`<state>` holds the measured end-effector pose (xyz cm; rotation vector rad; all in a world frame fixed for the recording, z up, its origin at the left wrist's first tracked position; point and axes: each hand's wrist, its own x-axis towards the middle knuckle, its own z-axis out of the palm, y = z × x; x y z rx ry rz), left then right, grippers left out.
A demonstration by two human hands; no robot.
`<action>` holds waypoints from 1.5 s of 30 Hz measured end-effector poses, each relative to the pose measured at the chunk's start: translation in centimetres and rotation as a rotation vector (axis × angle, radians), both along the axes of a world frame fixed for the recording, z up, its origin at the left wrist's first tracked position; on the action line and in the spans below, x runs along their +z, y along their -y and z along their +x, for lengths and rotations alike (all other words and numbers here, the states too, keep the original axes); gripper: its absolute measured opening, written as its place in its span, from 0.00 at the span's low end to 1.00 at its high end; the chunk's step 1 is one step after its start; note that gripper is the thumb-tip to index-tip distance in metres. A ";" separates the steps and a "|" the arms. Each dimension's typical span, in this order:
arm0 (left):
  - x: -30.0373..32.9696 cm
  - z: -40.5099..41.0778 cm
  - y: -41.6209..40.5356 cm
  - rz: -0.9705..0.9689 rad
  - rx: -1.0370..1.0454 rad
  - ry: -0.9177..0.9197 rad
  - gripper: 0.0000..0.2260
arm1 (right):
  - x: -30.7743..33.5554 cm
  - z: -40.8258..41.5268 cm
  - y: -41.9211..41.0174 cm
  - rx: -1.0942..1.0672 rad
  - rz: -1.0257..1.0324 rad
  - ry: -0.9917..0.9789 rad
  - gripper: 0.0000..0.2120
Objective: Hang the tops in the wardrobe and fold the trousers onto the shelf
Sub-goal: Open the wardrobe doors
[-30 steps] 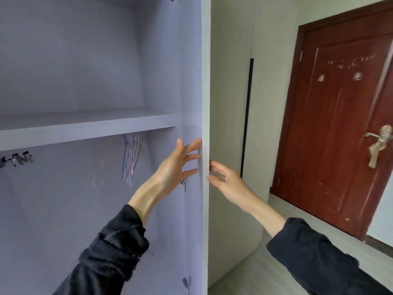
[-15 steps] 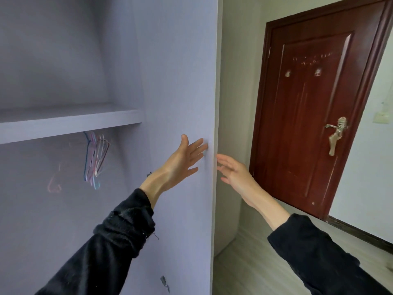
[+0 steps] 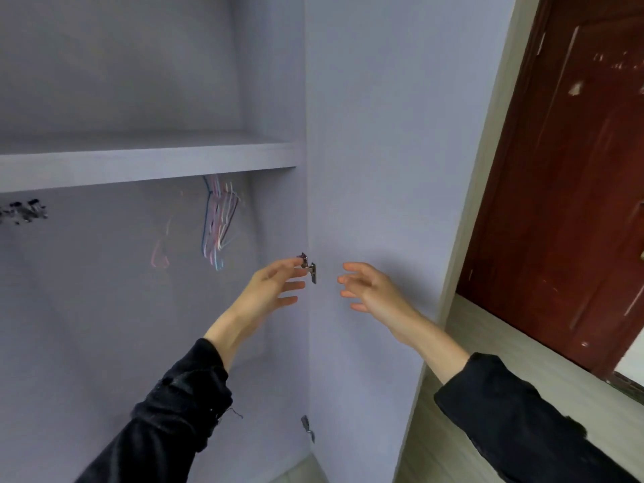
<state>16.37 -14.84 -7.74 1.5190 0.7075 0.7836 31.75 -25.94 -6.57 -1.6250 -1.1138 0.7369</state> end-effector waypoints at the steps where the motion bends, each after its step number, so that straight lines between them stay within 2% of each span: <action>1: -0.6 -1.2 -1.4 -0.006 0.049 -0.003 0.11 | -0.5 -0.7 -1.7 0.026 -0.035 0.016 0.17; 4: -2.2 -3.9 -5.2 -0.010 0.166 -0.023 0.10 | -1.6 -2.0 -6.5 0.081 -0.105 0.063 0.18; 9: -3.9 -8.2 -13.3 0.046 0.348 -0.084 0.10 | -3.3 -4.5 -16.2 0.132 -0.108 0.081 0.20; 13: -4.9 -12.1 -22.2 0.123 0.552 -0.184 0.15 | -5.4 -6.9 -24.9 0.127 -0.124 -0.007 0.19; 17: -5.6 -15.3 -30.7 0.160 0.755 -0.297 0.16 | -6.7 -8.2 -31.7 0.089 -0.154 -0.107 0.18; 20: -6.7 -16.4 -35.3 0.108 0.713 -0.402 0.21 | -7.5 -8.5 -36.9 0.046 -0.155 -0.107 0.19; 23: -7.7 -15.5 -37.2 0.049 0.599 -0.383 0.23 | -7.5 -8.8 -39.9 0.037 -0.173 -0.066 0.21; 26: -8.8 -14.1 -38.5 0.028 0.572 -0.323 0.20 | -7.5 -8.9 -42.7 0.032 -0.192 -0.032 0.26; 31: -9.9 -12.4 -38.3 0.028 0.534 -0.233 0.10 | -8.5 -9.2 -45.8 0.036 -0.187 -0.101 0.32; 33: -10.1 -11.7 -38.1 0.029 0.501 -0.206 0.09 | -9.0 -9.6 -46.5 0.061 -0.179 -0.087 0.31; 38: -10.1 -10.2 -37.7 0.058 0.455 -0.226 0.07 | -10.5 -10.0 -47.4 0.069 -0.119 -0.005 0.18; 45: -10.4 -9.5 -36.9 0.124 0.548 -0.282 0.13 | -10.5 -10.6 -46.8 0.164 -0.061 0.125 0.17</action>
